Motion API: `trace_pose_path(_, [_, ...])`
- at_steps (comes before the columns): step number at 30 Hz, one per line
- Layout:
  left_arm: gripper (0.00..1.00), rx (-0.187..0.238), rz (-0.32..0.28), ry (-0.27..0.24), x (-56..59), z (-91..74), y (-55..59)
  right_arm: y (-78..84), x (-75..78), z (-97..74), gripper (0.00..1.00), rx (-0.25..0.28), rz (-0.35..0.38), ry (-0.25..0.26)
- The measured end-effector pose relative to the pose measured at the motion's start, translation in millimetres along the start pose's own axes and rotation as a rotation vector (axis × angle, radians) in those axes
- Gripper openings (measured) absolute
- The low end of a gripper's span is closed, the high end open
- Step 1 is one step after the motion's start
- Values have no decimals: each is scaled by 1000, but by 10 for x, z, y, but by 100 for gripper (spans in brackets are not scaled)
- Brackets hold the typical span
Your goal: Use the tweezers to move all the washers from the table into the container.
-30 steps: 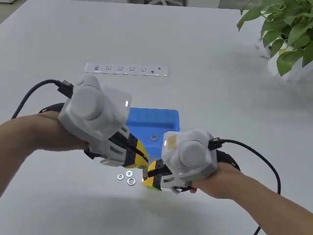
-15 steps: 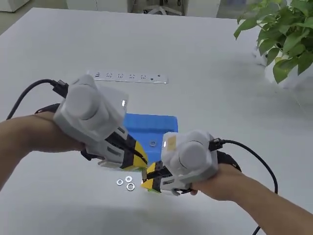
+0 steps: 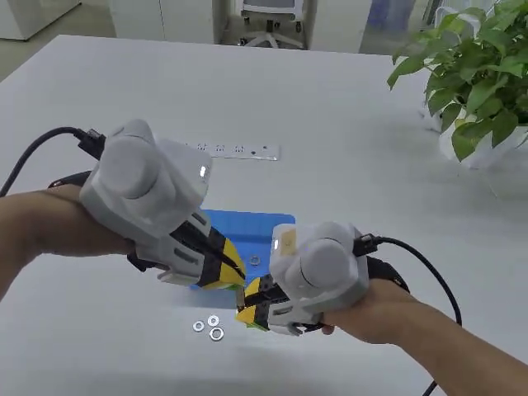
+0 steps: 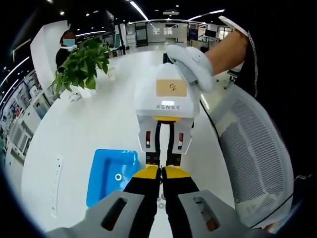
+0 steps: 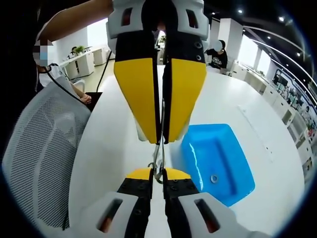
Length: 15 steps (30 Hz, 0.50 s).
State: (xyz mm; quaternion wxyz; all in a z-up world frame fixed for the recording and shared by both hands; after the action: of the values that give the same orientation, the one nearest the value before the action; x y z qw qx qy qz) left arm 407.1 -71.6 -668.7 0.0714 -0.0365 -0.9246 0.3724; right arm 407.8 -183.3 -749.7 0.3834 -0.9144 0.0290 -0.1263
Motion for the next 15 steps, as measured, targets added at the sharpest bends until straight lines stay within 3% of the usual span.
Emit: trace_pose_path(15, [6,-1,29,-22,-134,-156,-118,-121,222,-71,9,-1,-4,21])
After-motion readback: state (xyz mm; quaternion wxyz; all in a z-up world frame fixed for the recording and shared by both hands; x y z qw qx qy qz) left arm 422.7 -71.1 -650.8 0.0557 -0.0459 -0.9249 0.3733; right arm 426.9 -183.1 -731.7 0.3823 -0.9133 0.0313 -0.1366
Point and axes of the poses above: the centre of the closed fingertips' face, and the gripper's own axes: z roughly forward along the fingers, x roughly to its right, y roughly out of its underside, the point moved 10 cm from there along -z, roughly backward along the fingers, and after that the axes turned 12 degrees about y, right-handed, at the moved point
